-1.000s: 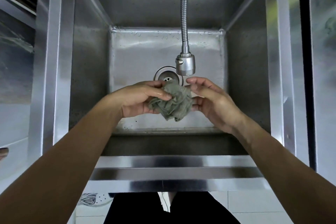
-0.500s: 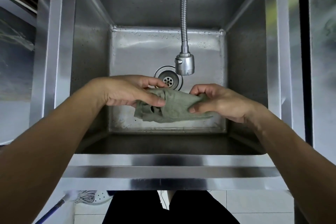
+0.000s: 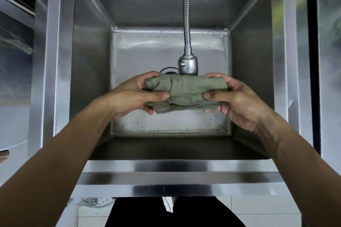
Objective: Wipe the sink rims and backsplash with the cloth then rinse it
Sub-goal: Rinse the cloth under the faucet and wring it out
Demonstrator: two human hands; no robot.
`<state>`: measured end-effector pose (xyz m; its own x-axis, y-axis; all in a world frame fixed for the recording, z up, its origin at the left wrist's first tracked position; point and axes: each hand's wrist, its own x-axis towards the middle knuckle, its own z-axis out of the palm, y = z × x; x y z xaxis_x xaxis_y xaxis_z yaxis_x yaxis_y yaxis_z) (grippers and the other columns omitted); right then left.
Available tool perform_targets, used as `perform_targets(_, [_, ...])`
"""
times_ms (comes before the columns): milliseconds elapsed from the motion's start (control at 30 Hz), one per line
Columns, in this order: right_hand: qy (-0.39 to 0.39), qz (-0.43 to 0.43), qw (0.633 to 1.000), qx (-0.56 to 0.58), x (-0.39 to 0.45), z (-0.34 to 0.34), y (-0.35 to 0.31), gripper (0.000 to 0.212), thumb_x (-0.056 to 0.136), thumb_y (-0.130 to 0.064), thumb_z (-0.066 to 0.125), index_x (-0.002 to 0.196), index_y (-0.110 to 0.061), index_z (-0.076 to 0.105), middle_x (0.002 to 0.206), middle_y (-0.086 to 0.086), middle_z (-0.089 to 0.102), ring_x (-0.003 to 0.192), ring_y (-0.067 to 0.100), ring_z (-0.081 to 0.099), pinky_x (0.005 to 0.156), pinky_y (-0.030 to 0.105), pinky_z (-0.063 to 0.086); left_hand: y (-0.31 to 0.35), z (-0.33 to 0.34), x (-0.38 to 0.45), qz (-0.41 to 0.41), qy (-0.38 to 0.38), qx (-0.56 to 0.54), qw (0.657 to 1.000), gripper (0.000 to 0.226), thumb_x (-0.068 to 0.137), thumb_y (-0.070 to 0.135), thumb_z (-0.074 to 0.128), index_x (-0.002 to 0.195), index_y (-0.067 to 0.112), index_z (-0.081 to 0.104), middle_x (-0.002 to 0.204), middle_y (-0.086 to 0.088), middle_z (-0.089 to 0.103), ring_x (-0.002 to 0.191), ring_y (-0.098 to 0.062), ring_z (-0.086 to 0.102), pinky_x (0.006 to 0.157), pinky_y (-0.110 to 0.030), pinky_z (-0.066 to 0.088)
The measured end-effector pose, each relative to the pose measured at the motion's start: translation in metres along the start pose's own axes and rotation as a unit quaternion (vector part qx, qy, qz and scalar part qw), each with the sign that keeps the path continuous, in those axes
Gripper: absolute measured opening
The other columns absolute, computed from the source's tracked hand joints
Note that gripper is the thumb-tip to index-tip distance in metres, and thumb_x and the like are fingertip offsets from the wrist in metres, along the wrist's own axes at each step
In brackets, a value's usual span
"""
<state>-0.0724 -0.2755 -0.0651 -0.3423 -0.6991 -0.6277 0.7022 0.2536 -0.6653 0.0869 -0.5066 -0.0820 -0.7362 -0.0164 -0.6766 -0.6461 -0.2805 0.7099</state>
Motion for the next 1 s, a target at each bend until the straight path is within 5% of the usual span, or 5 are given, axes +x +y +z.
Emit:
perform_targets(167, [-0.011,-0.046,0.997,-0.059,-0.005,-0.004,0.001,0.050,0.098,0.015,0.047,0.078,-0.016,0.081,0.101,0.009,0.077,0.089,0.024,0.075,0.064,0.030,0.064,0.008,-0.007,-0.008,0.019,0.013,-0.053,0.998,0.041,0.092,-0.011,0.059,0.092,0.023,0.082,0.112,-0.014,0.075,0.083,-0.028,0.061,0.057,-0.023,0.055])
perform_targets(433, [-0.028,-0.042,0.995,-0.088,-0.003,-0.009,-0.016,0.020,0.090,-0.002,0.062,0.091,-0.006,0.081,0.113,0.019,0.075,0.104,0.034,0.070,0.082,0.033,0.061,0.023,-0.013,-0.008,0.014,-0.013,0.045,0.999,0.022,0.086,0.032,0.068,0.103,0.026,0.082,0.110,0.000,0.077,0.089,-0.008,0.069,0.067,-0.019,0.056])
perform_targets(633, [0.004,-0.120,0.956,-0.269,-0.001,-0.002,-0.016,0.036,0.088,0.015,0.069,0.093,-0.018,0.082,0.114,0.002,0.076,0.110,0.027,0.071,0.098,0.040,0.057,0.035,-0.016,-0.006,-0.029,-0.095,0.119,0.988,0.075,0.078,0.016,0.082,0.140,0.049,0.057,0.127,0.006,0.073,0.113,-0.014,0.070,0.092,-0.034,0.058])
perform_targets(800, [0.018,-0.290,0.886,-0.362,-0.007,0.014,-0.016,0.034,0.088,0.019,0.066,0.082,-0.012,0.080,0.105,0.002,0.078,0.102,0.016,0.074,0.097,0.033,0.058,0.052,-0.007,0.002,-0.101,-0.227,0.244,0.937,0.060,0.073,0.031,0.078,0.132,0.023,0.069,0.119,-0.004,0.076,0.113,-0.025,0.070,0.111,-0.054,0.048])
perform_targets(1000, [0.007,-0.518,0.704,-0.485,-0.011,0.016,-0.011,0.025,0.092,0.016,0.060,0.078,0.003,0.077,0.104,0.018,0.075,0.105,0.030,0.072,0.095,0.040,0.058,0.059,-0.003,0.008,-0.130,-0.272,0.090,0.949,0.024,0.079,0.028,0.066,0.094,0.010,0.070,0.106,-0.010,0.075,0.094,-0.027,0.073,0.063,-0.036,0.061])
